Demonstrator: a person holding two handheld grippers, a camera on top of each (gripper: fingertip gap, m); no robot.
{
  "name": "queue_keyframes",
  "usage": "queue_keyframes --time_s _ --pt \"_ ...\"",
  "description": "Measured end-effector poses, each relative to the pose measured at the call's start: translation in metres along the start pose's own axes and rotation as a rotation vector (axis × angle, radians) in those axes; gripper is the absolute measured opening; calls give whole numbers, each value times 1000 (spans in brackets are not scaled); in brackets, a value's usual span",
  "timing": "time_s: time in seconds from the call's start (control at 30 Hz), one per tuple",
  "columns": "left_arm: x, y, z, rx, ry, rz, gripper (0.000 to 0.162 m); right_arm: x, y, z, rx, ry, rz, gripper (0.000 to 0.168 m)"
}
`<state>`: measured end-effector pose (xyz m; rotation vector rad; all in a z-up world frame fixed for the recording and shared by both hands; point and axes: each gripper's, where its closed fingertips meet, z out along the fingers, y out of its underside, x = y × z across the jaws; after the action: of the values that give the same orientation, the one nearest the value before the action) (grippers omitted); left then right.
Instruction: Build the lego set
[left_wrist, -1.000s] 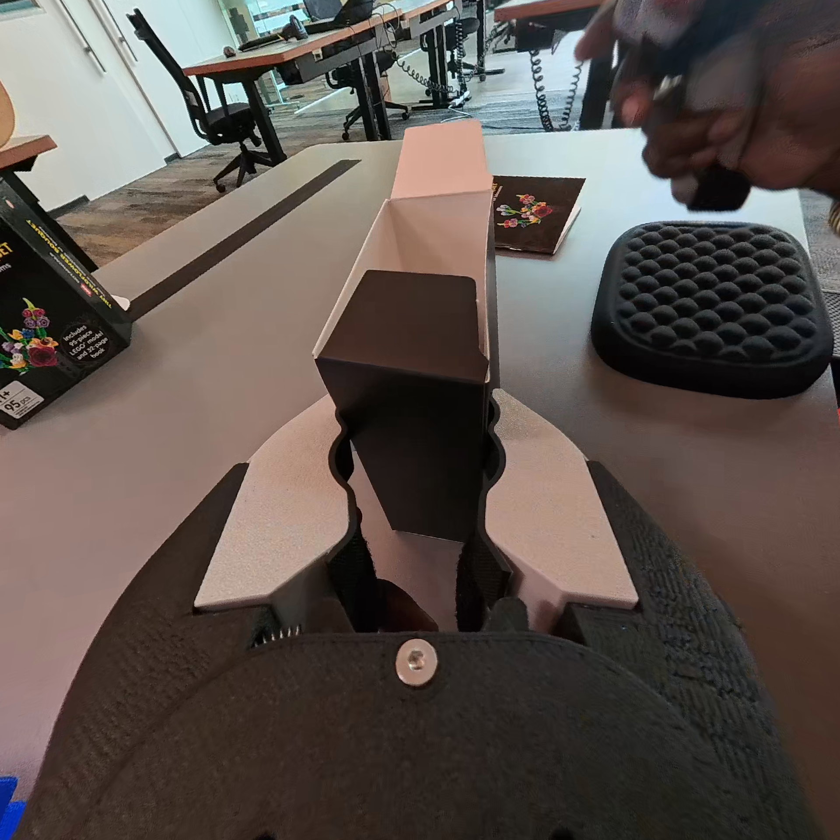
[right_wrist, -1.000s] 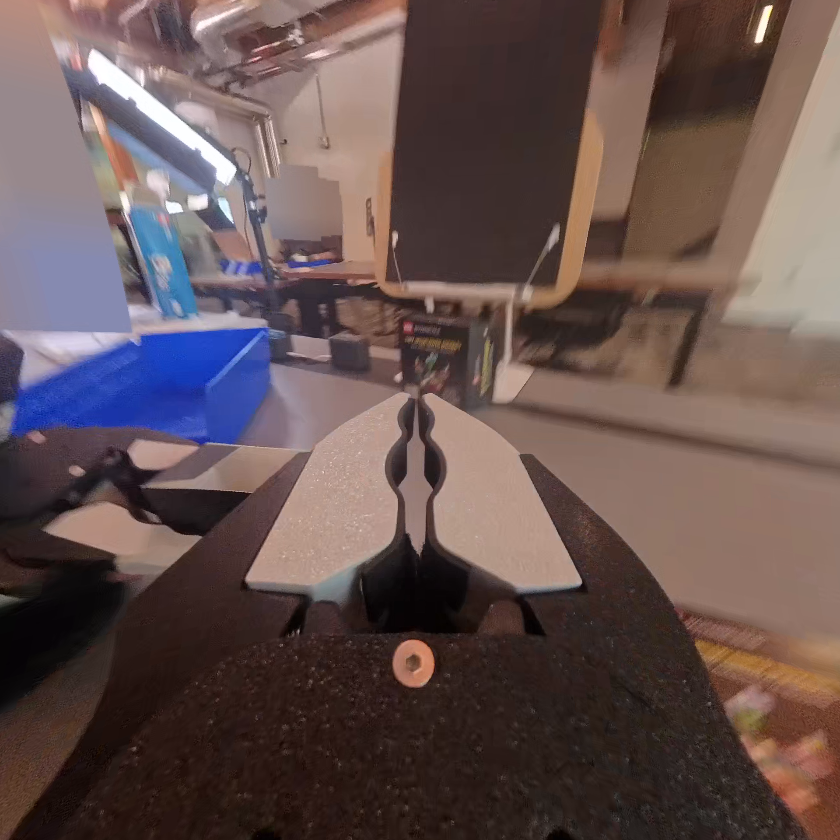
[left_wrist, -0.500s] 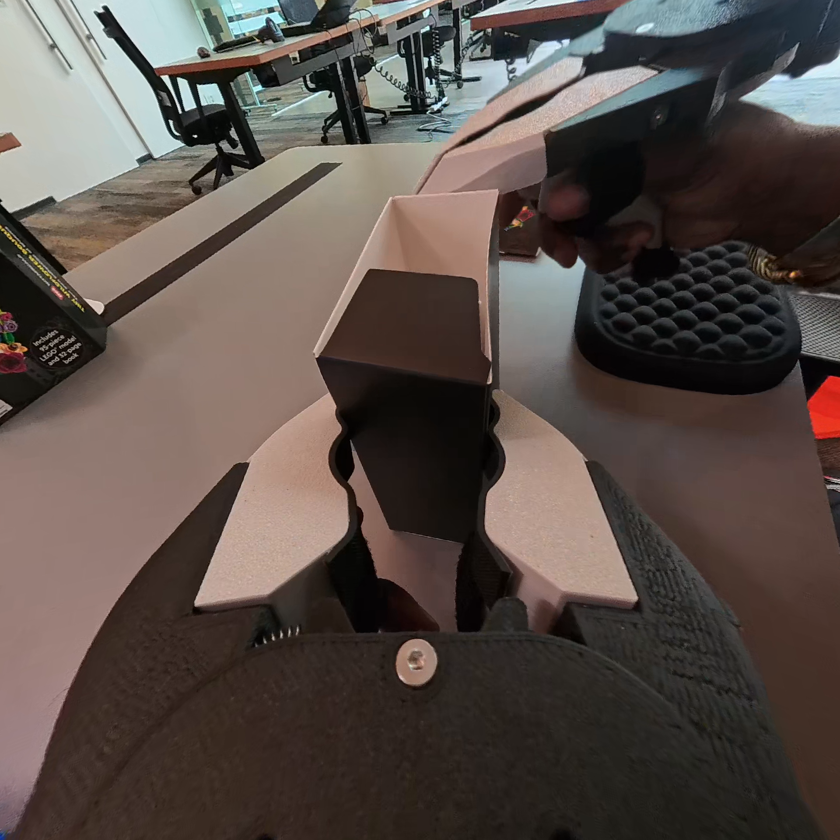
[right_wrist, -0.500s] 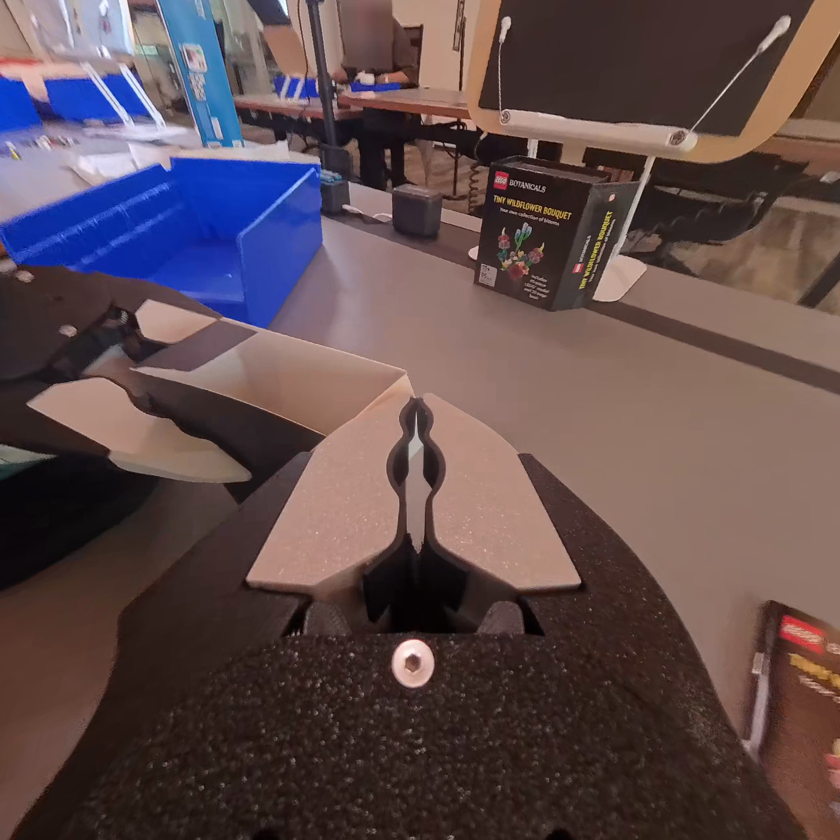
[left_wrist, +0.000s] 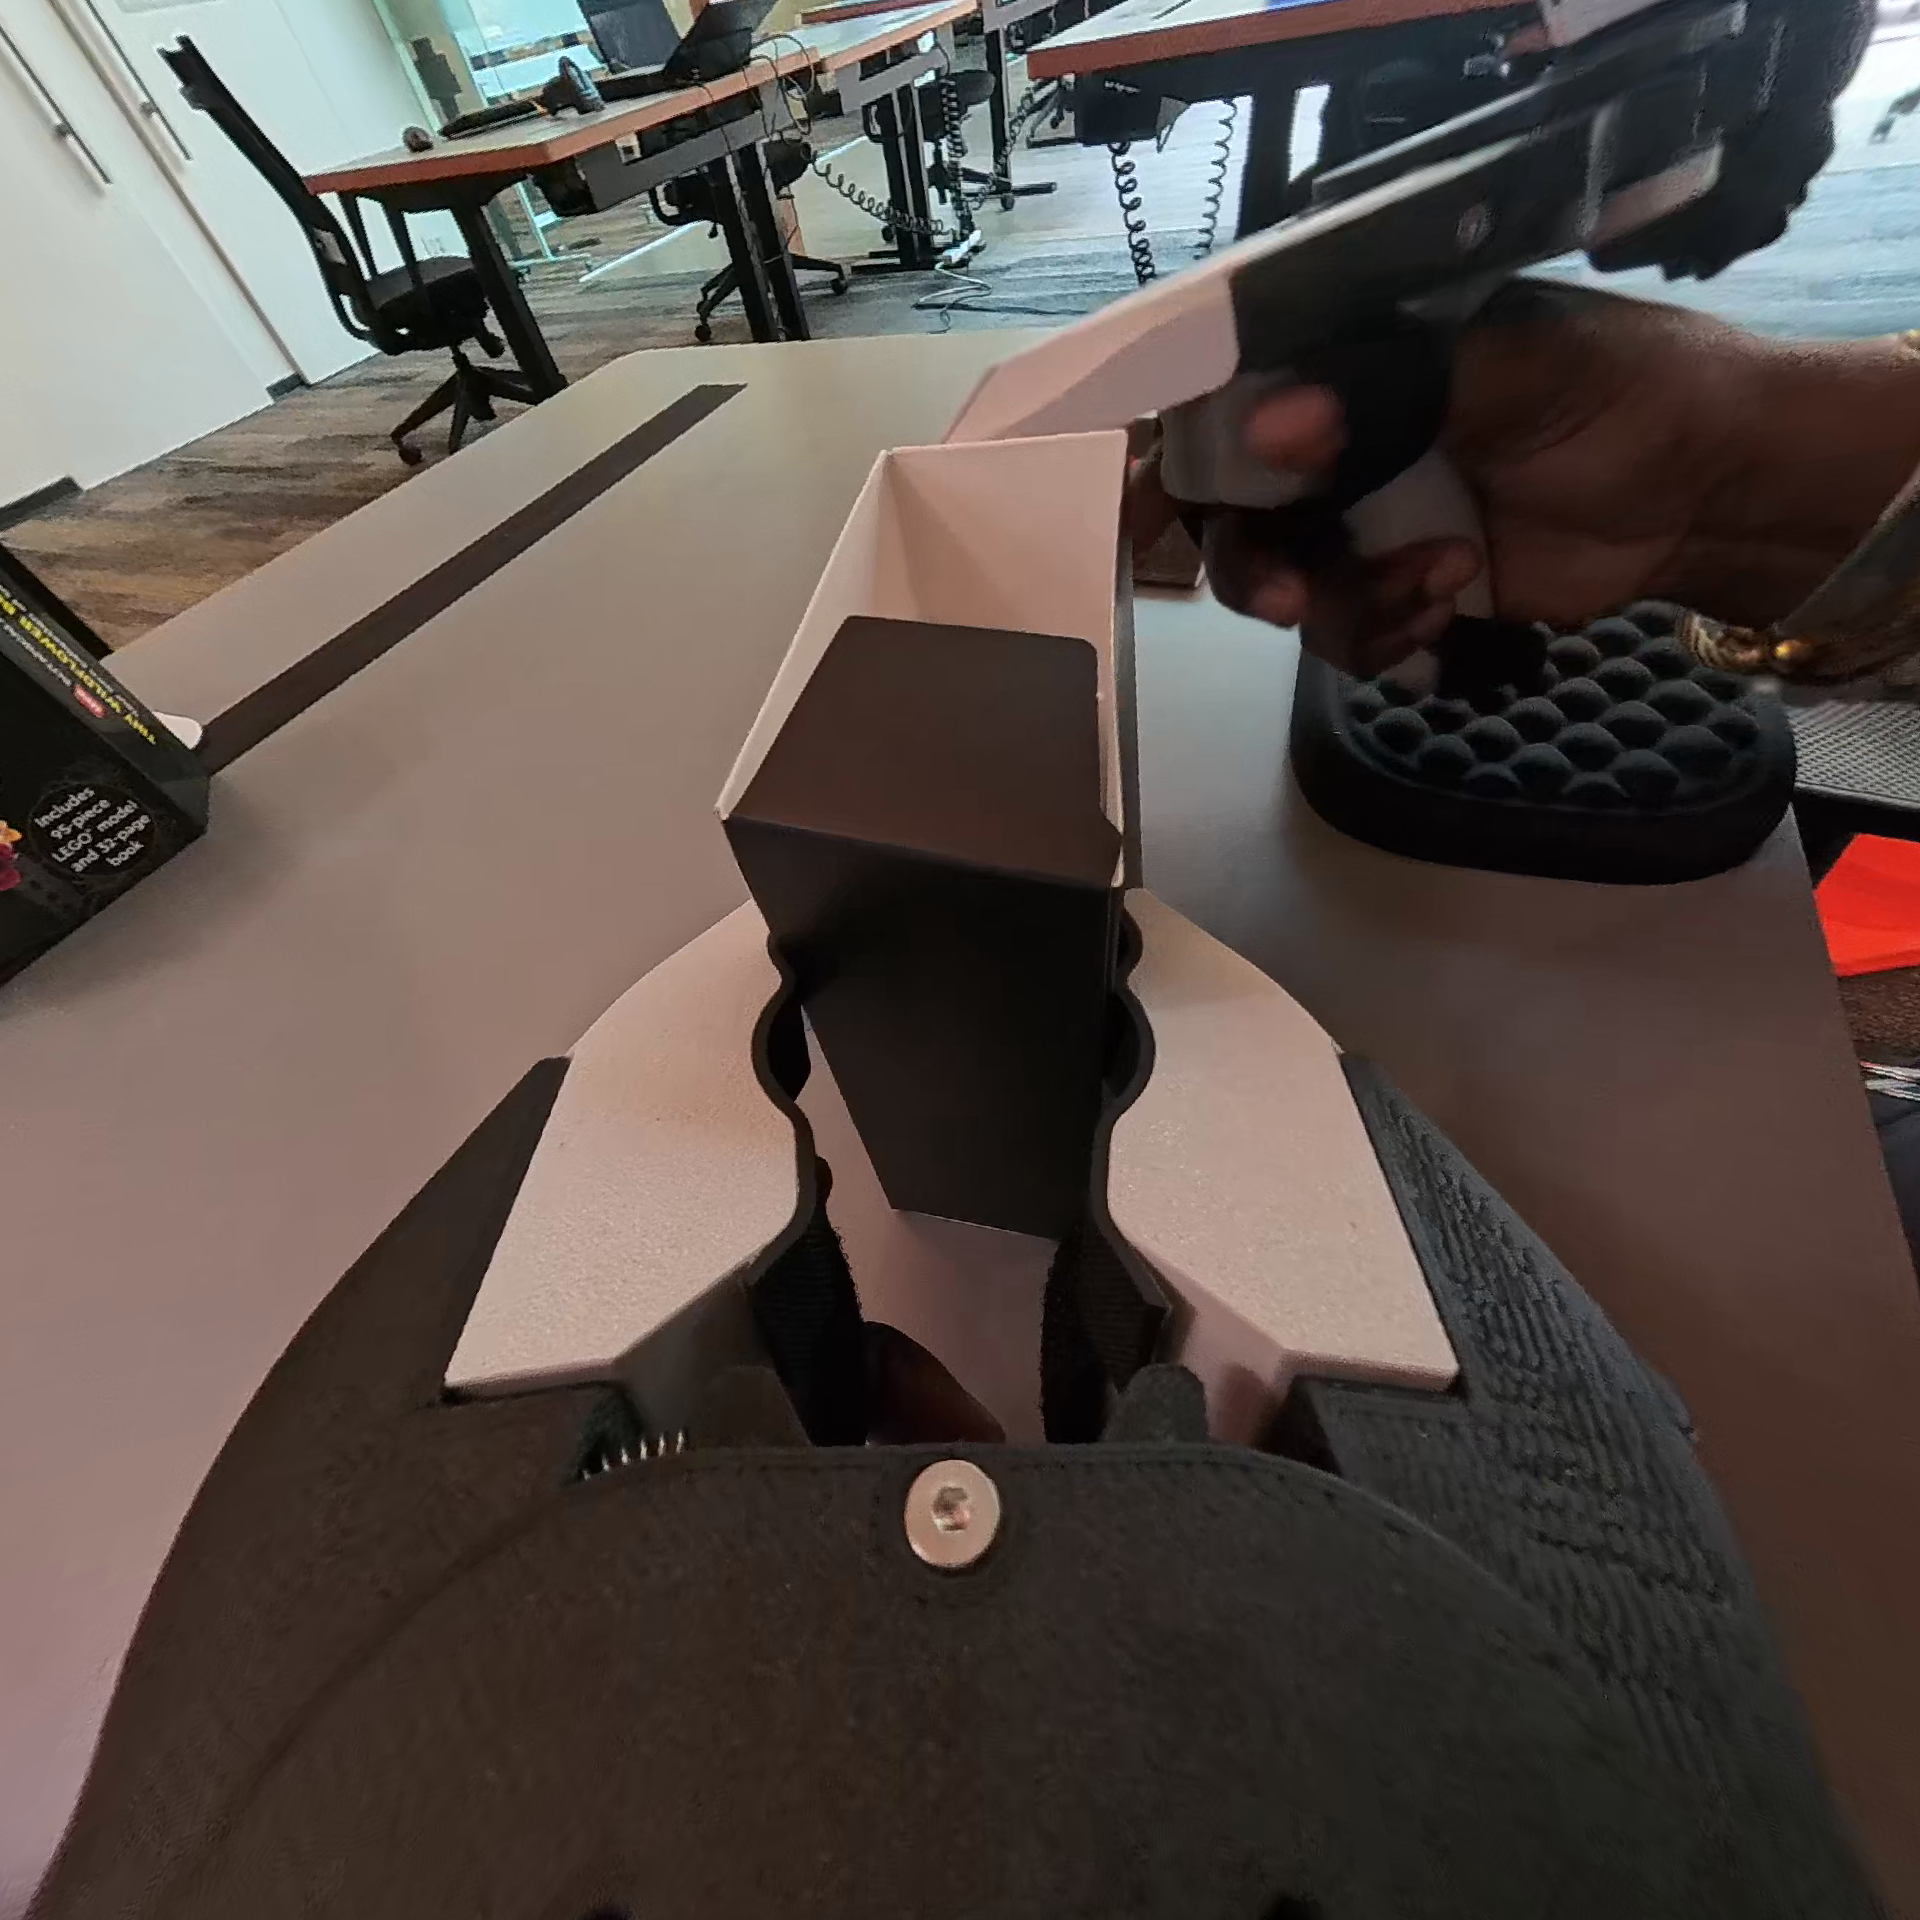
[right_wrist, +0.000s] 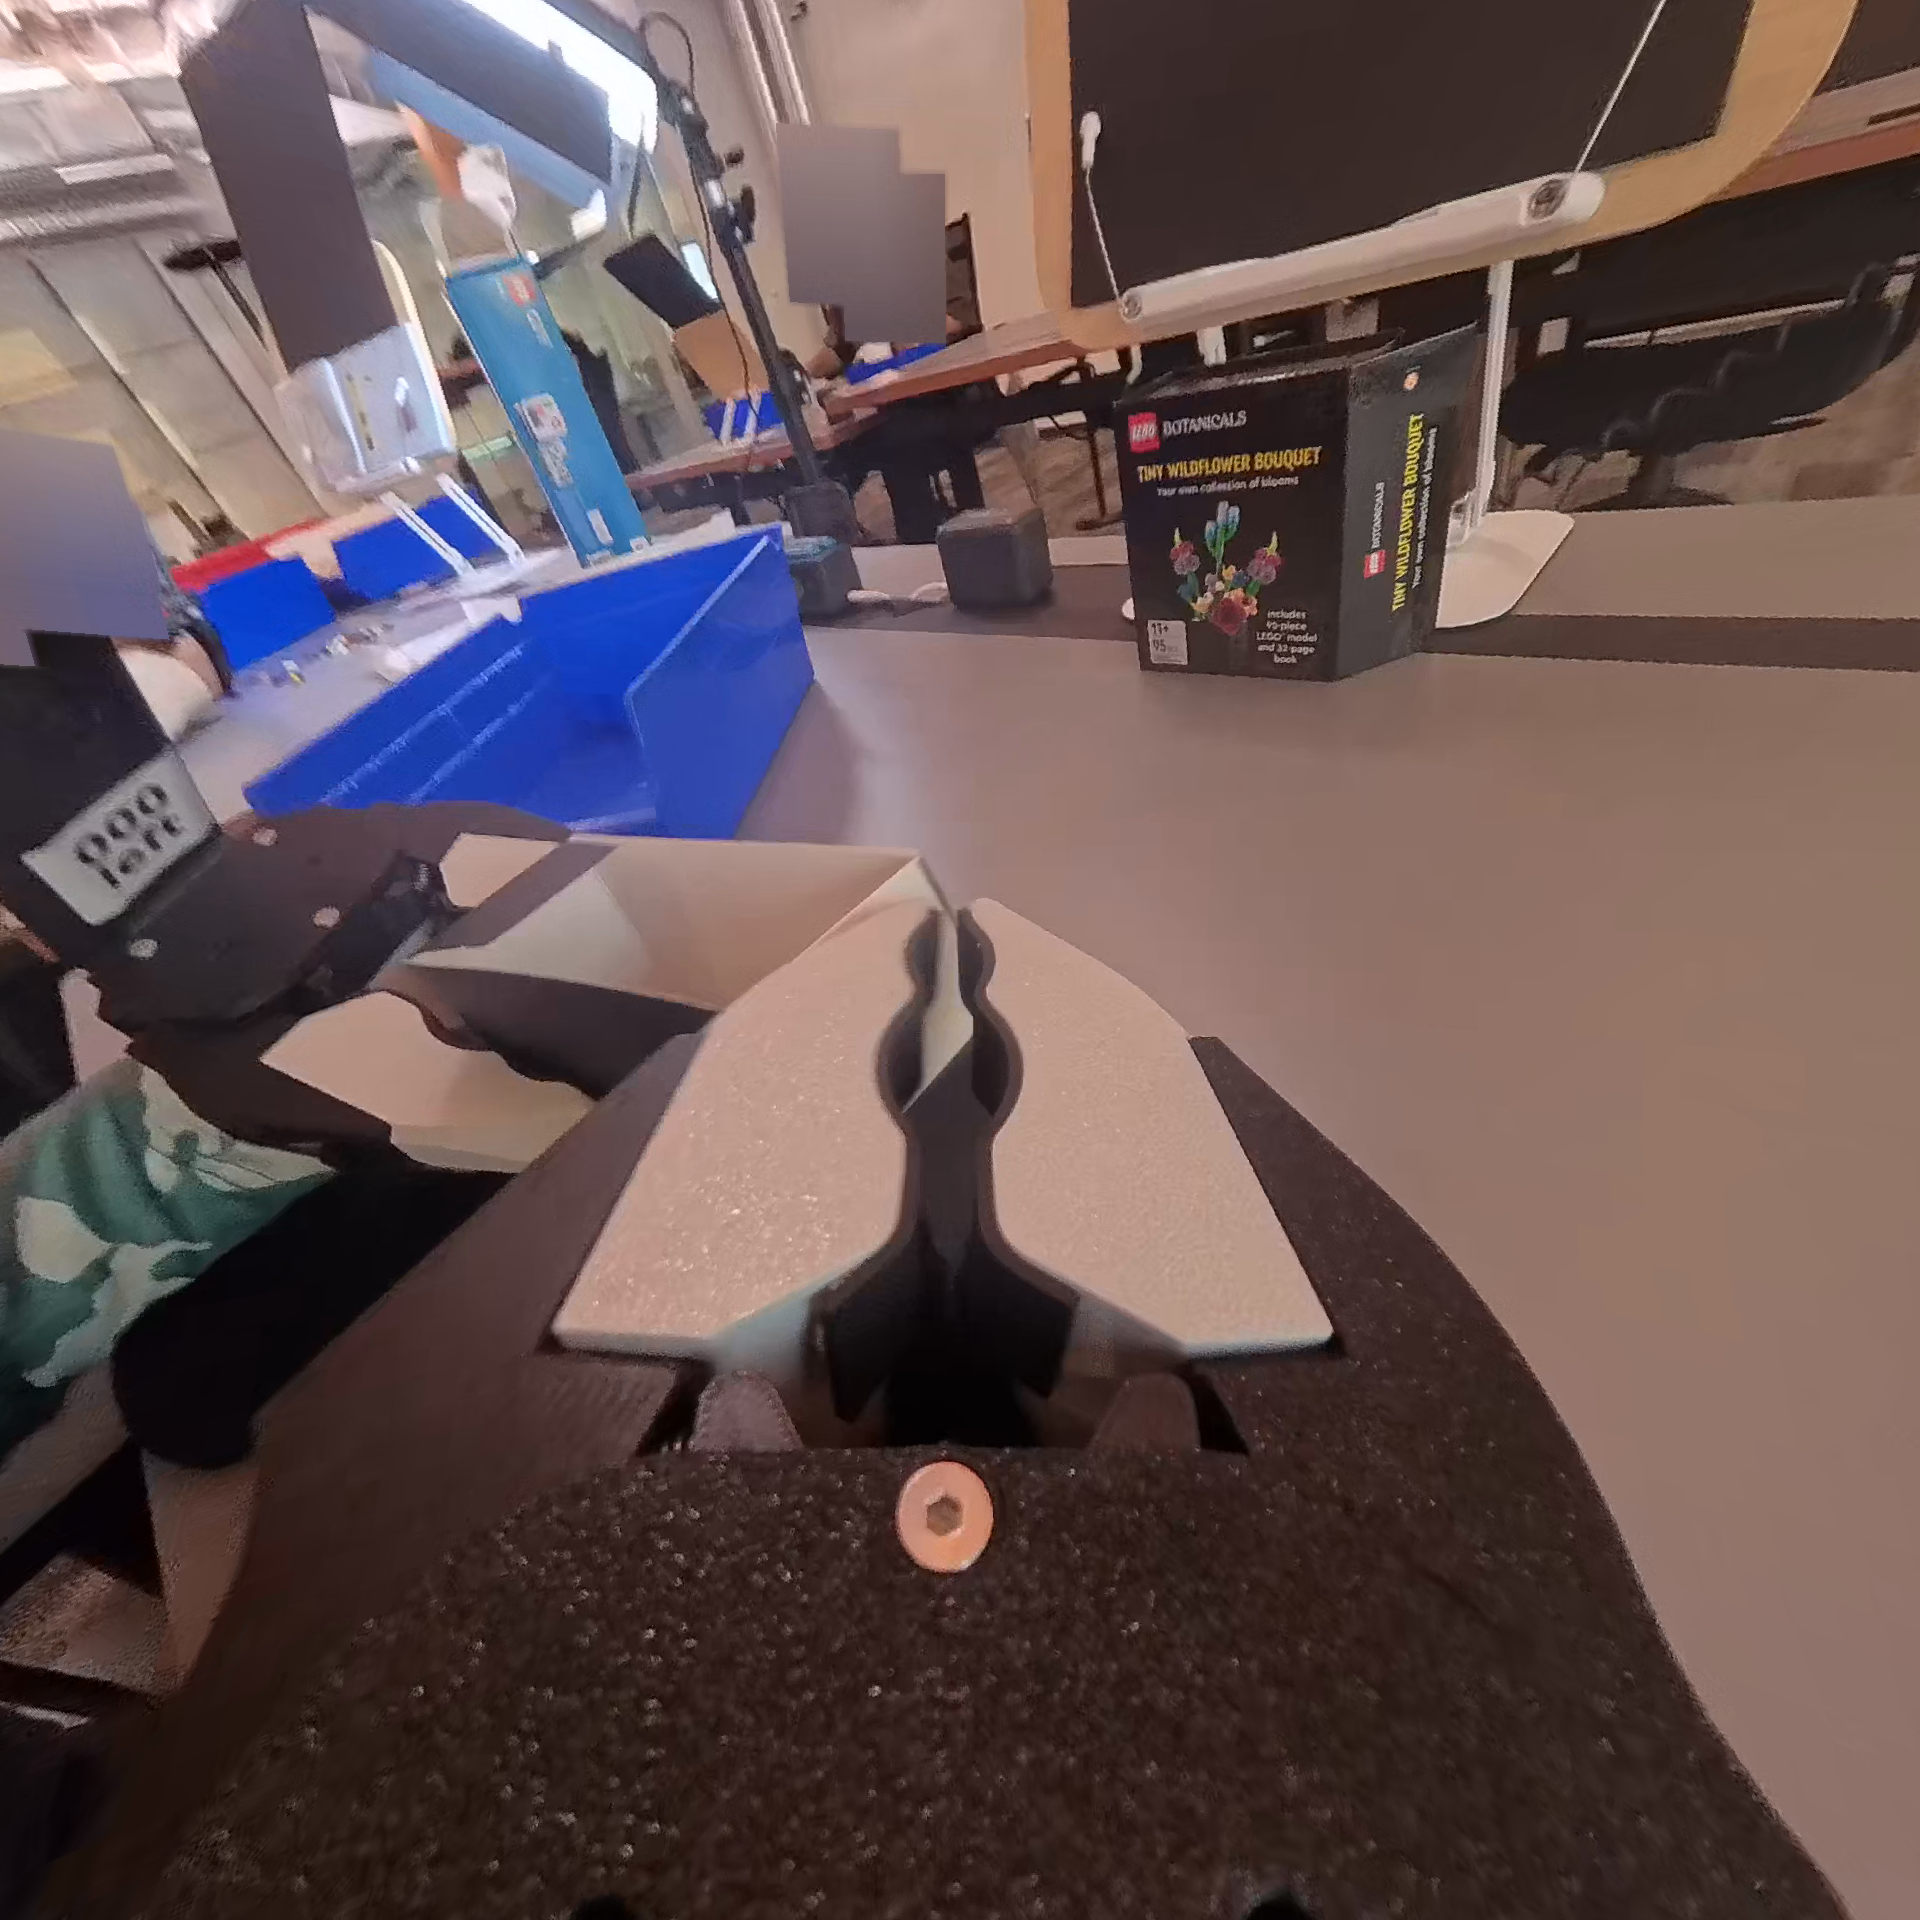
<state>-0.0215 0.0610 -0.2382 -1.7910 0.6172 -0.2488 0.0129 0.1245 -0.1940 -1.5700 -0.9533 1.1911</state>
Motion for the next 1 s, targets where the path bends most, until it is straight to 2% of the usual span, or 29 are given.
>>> queue_keyframes --time_s 0.07,0.13,0.17,0.23,0.3,0.37,0.5,0.6,0.73,0.8,0.87,0.93,1.0 --pt "0 0 0 9 26 -4 55 -7 -18 -12 84 -147 7 37" --pt "3 0 -2 26 81 -3 55 -23 -31 -31 144 -335 -84 68" --pt "6 0 -4 37 121 5 55 -24 -31 -36 141 -364 -166 80" --pt "10 1 -7 49 182 22 56 -24 -19 -37 39 -373 -354 96" --pt "12 1 -8 52 212 39 56 -31 -2 -32 -125 -415 -475 104" --pt "13 1 -8 55 230 60 56 -41 9 -24 -223 -476 -519 104" --pt "15 0 -7 59 255 90 57 -50 29 -7 -284 -567 -541 93" --pt "15 -1 -6 66 255 90 57 -57 38 -1 -229 -630 -473 73" --pt "15 -1 -8 65 259 81 62 -60 41 0 -168 -613 -452 71" --pt "12 -4 -11 49 234 73 74 -60 43 0 -193 -583 -461 71" --pt "5 -18 -22 58 201 6 83 -58 43 1 -196 -541 -492 70" --pt "2 -48 -42 142 201 -110 86 -56 42 2 -199 -498 -500 69" --pt "-14 -75 -56 190 61 -229 73 -56 42 3 -209 -475 -494 69"
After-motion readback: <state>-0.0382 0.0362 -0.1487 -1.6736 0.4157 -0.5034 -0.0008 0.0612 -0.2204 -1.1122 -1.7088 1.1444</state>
